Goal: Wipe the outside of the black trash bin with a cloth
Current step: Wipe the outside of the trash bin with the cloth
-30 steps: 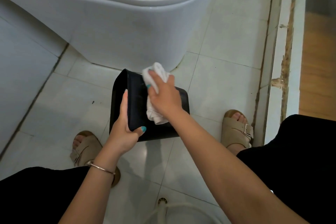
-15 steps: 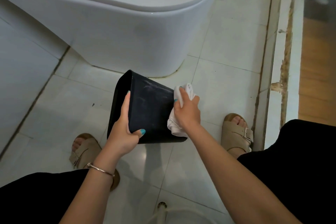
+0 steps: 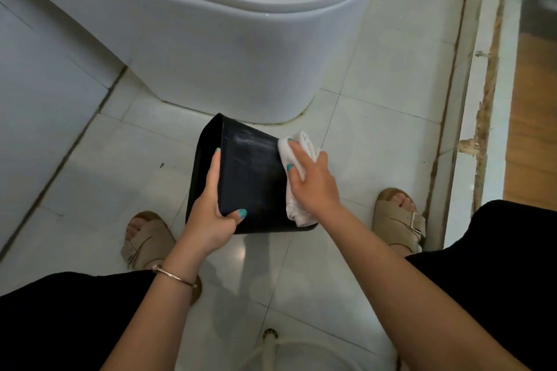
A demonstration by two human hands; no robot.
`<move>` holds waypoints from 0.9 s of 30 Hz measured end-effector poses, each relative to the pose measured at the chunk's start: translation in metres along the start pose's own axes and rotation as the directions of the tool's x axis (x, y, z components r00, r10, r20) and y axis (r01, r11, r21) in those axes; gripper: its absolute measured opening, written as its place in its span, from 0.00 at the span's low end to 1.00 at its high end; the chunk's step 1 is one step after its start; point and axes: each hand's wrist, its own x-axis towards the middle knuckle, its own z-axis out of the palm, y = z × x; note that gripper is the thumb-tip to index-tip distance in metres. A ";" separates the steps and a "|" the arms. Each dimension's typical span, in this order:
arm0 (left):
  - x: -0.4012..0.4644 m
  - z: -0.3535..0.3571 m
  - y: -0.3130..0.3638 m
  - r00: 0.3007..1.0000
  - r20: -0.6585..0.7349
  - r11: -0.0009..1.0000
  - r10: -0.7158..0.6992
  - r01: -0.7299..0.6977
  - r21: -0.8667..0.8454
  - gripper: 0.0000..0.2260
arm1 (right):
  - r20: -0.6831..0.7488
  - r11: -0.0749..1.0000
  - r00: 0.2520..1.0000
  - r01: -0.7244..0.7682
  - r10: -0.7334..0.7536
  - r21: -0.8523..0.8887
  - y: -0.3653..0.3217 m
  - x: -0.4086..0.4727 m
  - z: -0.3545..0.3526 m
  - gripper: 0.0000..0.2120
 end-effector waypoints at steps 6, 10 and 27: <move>-0.002 0.001 -0.003 1.000 0.001 1.000 0.001 -0.001 -0.004 0.51 | 0.023 0.998 0.998 0.056 -0.055 -0.027 -0.040 -0.010 0.005 0.26; -0.001 0.001 -0.005 1.000 0.006 0.999 0.026 -0.026 0.024 0.51 | 0.105 0.947 0.942 0.322 -0.319 -0.014 -0.072 -0.018 0.003 0.26; 0.006 0.005 0.013 0.999 0.035 0.999 0.031 -0.032 0.037 0.49 | -0.065 0.998 0.996 0.057 -0.055 0.040 -0.006 -0.033 0.011 0.26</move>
